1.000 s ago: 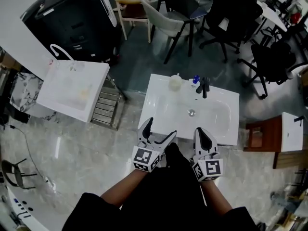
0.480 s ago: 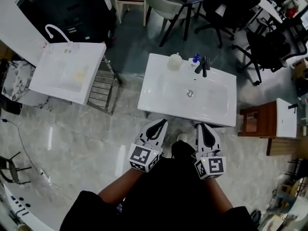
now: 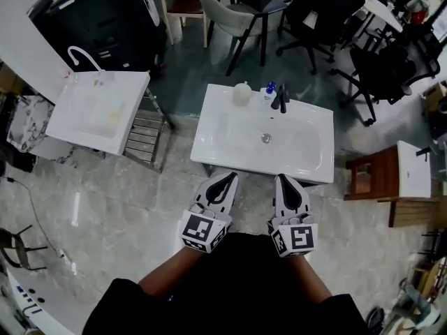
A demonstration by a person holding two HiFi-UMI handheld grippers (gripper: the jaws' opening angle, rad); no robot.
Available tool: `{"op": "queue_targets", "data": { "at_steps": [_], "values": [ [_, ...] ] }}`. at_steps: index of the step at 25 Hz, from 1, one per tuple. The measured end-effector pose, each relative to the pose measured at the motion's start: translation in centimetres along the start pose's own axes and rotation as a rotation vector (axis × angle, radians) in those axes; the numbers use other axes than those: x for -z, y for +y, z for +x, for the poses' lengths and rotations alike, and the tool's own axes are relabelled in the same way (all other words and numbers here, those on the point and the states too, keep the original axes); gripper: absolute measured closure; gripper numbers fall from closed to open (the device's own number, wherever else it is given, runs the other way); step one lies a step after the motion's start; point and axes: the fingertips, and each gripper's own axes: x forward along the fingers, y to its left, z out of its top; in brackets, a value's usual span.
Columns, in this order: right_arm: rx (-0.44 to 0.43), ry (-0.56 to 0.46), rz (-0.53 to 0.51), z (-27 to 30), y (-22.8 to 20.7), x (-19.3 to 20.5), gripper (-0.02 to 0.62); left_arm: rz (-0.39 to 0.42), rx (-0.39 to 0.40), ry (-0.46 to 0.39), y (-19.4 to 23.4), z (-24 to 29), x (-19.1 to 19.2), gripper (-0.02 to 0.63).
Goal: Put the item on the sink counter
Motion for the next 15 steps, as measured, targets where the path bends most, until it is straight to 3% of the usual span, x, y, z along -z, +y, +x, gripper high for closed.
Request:
{"op": "queue_targets", "data": {
  "at_steps": [7,15],
  "values": [
    [0.037,-0.009,0.054,-4.6,-7.3,0.2,0.565,0.036,-0.061,0.011,-5.5,3.1,0.0,0.591],
    [0.082,-0.006,0.000,-10.3,-14.5,-0.3,0.565,0.055,-0.079,-0.006,-11.1,5.1,0.3,0.591]
  ]
}}
